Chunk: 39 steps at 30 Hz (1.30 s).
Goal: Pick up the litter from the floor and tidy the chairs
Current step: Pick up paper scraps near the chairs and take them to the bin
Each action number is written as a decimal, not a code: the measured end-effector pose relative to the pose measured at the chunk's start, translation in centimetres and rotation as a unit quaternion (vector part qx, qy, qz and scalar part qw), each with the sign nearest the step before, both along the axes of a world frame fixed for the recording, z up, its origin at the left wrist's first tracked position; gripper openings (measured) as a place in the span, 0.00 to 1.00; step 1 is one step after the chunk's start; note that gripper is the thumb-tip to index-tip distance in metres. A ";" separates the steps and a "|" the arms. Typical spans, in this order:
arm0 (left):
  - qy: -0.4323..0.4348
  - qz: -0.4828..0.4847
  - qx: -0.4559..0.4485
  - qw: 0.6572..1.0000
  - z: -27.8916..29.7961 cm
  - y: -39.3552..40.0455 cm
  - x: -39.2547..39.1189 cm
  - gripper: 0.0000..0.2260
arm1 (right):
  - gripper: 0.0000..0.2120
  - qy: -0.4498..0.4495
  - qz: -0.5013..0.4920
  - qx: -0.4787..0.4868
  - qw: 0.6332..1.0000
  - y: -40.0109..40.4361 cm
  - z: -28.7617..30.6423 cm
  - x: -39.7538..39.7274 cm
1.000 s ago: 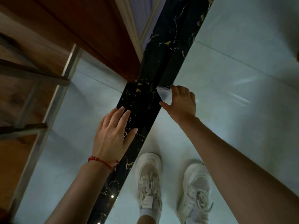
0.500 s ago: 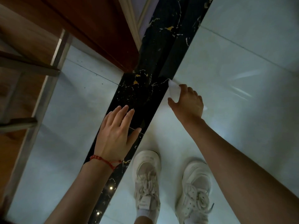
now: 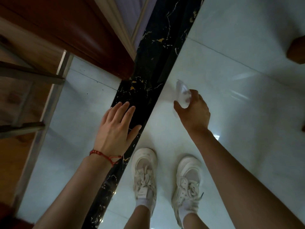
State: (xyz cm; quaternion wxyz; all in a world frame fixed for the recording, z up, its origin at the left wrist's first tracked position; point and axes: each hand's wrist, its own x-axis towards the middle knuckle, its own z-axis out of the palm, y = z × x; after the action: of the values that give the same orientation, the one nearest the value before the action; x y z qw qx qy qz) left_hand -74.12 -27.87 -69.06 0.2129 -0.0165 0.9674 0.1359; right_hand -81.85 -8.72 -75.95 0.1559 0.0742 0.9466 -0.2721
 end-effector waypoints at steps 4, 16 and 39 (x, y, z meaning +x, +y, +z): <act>0.002 -0.012 -0.011 1.000 5.6 0.8 -0.5 0.23 | 0.21 -0.002 -0.043 -0.002 0.999 1.9 6.2 0.4; 0.035 -0.049 0.046 0.997 26.8 5.7 -2.5 0.26 | 0.19 0.038 -0.143 -0.023 0.989 7.3 30.5 3.9; 0.058 -0.338 0.003 0.939 46.2 5.6 3.1 0.36 | 0.23 0.016 -0.328 0.031 0.944 8.6 51.9 23.8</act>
State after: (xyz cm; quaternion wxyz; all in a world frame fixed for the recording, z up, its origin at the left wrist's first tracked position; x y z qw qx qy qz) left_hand -71.02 -22.23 -22.90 0.1899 0.3205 0.9261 0.0597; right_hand -58.05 -0.15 -24.09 0.0407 0.3812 0.8802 -0.2800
